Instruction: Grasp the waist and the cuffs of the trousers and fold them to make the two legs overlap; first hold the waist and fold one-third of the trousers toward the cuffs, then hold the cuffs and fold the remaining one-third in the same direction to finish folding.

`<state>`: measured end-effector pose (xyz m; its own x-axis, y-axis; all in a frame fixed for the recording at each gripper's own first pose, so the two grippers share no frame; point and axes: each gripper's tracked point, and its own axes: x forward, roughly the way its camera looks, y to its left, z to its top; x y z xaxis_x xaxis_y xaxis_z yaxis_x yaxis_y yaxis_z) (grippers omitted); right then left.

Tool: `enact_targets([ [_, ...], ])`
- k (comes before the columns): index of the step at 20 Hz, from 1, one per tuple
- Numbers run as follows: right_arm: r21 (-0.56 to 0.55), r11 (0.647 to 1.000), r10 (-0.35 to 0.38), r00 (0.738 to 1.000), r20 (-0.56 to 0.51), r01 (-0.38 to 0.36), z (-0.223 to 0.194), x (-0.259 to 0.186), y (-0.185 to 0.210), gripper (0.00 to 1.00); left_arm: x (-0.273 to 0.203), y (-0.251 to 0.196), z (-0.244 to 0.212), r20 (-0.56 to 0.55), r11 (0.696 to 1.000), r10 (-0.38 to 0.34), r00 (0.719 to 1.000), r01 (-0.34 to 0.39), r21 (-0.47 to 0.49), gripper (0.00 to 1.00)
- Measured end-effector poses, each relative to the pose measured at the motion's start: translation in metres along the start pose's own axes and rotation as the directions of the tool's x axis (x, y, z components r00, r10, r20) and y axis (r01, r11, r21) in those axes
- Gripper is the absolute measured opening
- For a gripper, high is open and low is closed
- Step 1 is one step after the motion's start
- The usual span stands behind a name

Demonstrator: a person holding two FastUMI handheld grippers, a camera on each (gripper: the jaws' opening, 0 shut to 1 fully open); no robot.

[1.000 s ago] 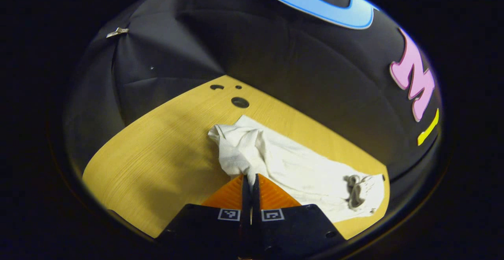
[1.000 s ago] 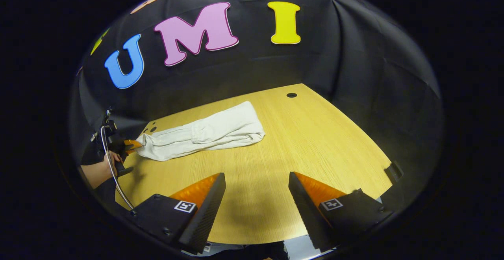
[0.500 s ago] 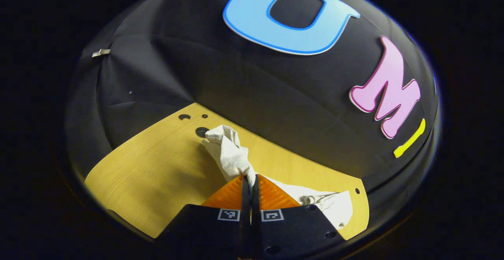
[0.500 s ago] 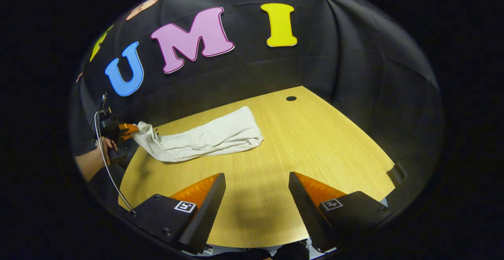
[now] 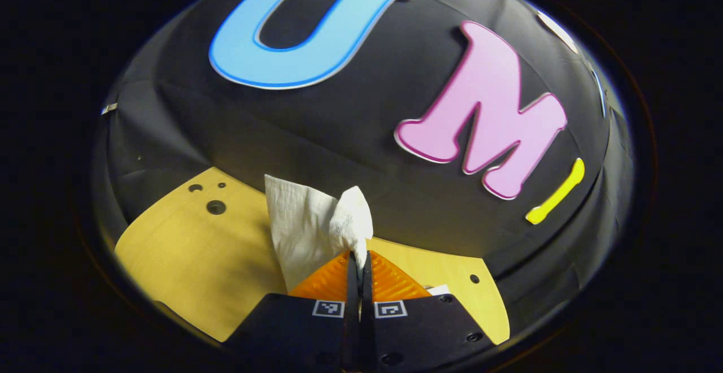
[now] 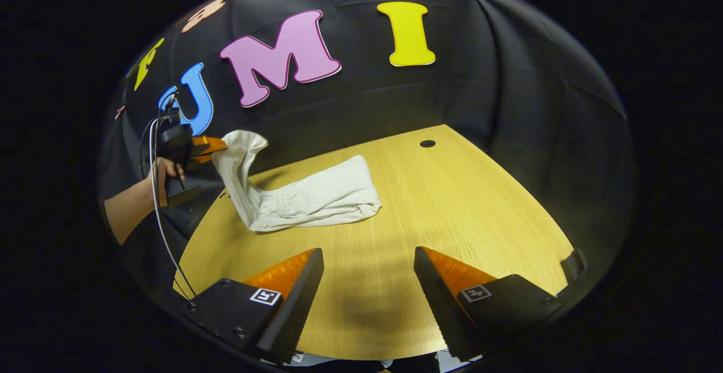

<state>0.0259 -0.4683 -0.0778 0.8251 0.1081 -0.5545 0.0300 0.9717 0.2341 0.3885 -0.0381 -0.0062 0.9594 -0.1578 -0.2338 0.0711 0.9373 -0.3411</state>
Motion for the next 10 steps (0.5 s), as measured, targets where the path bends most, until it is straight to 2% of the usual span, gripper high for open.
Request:
enact_targets([
  [10, -0.008, 0.998, 0.066, 0.997, -0.027, -0.067, 0.004, 0.008, -0.024, 0.99, 0.036, -0.164, -0.074, -0.125, 0.982, -0.165, 0.978, 0.175, 0.075, 0.05],
])
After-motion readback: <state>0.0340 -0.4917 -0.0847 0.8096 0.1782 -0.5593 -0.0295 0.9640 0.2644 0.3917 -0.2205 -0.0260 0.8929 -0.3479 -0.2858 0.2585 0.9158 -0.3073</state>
